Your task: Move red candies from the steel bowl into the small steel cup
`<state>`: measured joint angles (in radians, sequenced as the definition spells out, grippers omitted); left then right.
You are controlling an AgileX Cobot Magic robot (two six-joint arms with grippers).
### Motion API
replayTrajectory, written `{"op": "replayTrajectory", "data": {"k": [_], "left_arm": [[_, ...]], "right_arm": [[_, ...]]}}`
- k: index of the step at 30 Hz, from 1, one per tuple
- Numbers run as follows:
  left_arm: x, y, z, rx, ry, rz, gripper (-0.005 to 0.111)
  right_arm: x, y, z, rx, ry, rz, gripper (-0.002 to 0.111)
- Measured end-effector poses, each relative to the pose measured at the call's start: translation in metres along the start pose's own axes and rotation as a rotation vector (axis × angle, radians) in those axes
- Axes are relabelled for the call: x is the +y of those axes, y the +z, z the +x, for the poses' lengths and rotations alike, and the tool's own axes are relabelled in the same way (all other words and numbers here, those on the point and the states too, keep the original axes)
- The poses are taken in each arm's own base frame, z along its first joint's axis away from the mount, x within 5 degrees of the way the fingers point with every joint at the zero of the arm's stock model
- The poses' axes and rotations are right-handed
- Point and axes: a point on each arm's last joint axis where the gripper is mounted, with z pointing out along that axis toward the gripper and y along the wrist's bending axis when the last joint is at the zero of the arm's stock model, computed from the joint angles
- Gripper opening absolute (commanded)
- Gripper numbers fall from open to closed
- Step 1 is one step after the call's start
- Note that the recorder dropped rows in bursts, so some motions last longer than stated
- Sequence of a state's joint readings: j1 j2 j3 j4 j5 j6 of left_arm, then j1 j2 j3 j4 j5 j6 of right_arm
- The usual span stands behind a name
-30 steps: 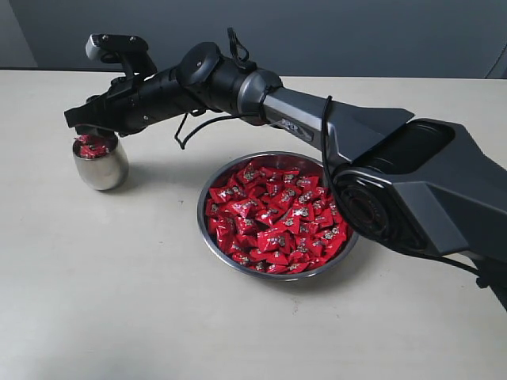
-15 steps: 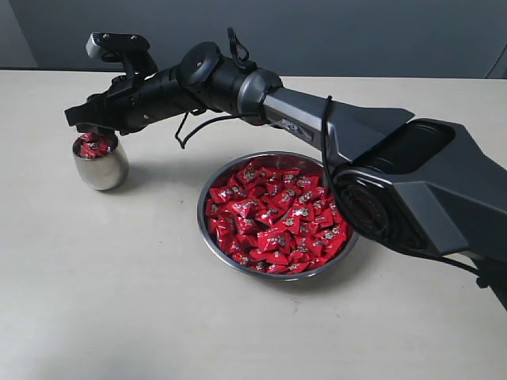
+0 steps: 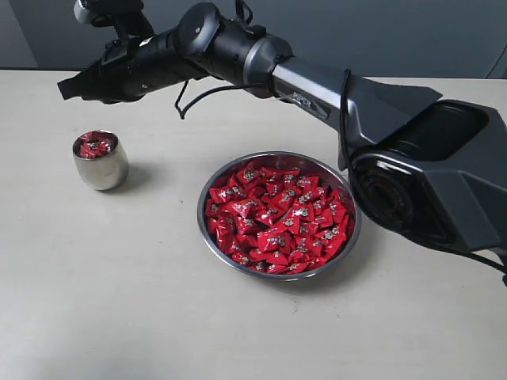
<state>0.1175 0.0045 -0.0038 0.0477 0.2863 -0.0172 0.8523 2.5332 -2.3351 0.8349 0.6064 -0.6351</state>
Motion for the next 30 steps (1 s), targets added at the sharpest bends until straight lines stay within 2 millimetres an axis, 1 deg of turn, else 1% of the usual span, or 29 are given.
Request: {"op": "replayTrajectory", "data": {"k": [7, 12, 17, 20, 22, 25, 26, 30], "left_arm": [[0.0, 0.0, 0.0, 0.0, 0.0, 0.0, 0.0], [0.0, 0.0, 0.0, 0.0, 0.0, 0.0, 0.0], [0.0, 0.0, 0.0, 0.0, 0.0, 0.0, 0.0], [0.0, 0.0, 0.0, 0.0, 0.0, 0.0, 0.0], [0.0, 0.0, 0.0, 0.0, 0.0, 0.0, 0.0], [0.0, 0.0, 0.0, 0.0, 0.0, 0.0, 0.0], [0.0, 0.0, 0.0, 0.0, 0.0, 0.0, 0.0], [0.0, 0.0, 0.0, 0.0, 0.0, 0.0, 0.0]], "right_arm": [[0.002, -0.012, -0.012, 0.01, -0.099, 0.058, -0.001], [-0.001, -0.017, -0.017, -0.001, -0.095, 0.111, -0.001], [0.0, -0.02, -0.021, -0.017, -0.098, 0.127, -0.001], [-0.002, -0.027, -0.028, -0.034, -0.097, 0.135, -0.001], [-0.007, -0.034, -0.033, -0.047, -0.095, 0.146, -0.001], [-0.021, -0.046, -0.038, -0.052, -0.077, 0.164, -0.001], [-0.028, -0.05, -0.038, -0.046, -0.07, 0.171, -0.001], [-0.045, -0.062, -0.038, -0.036, -0.025, 0.195, -0.001]]}}
